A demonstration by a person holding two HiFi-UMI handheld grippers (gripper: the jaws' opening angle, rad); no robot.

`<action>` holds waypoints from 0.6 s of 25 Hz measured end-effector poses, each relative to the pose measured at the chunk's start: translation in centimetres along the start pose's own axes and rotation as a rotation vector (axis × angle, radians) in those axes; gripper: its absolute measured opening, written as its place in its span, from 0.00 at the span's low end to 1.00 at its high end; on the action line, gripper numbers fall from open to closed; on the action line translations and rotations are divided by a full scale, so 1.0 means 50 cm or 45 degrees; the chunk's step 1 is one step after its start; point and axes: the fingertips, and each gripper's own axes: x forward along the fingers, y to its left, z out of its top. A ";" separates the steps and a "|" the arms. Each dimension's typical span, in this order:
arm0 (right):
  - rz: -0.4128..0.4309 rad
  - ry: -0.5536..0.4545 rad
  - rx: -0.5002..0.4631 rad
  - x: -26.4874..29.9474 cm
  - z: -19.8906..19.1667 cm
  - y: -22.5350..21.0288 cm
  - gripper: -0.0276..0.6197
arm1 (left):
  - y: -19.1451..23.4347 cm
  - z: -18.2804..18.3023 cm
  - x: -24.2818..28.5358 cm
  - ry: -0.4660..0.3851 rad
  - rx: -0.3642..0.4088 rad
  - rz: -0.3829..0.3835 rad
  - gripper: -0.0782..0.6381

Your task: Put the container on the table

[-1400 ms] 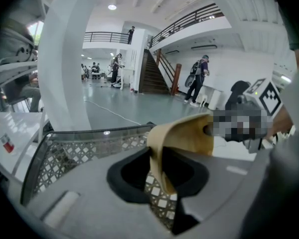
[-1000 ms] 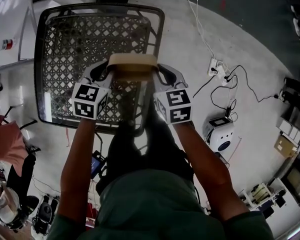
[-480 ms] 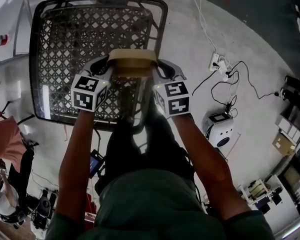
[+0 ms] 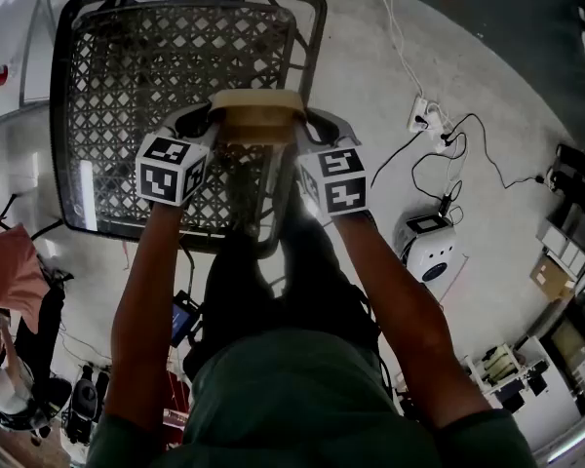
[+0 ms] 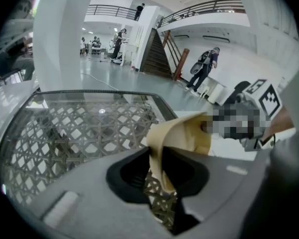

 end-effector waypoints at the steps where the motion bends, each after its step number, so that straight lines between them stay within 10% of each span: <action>1: 0.002 -0.005 0.001 0.002 0.001 0.001 0.13 | 0.002 -0.001 0.001 -0.003 -0.009 -0.002 0.21; 15: -0.044 -0.002 -0.057 0.029 0.004 -0.012 0.16 | 0.013 0.000 0.024 0.001 0.008 0.040 0.23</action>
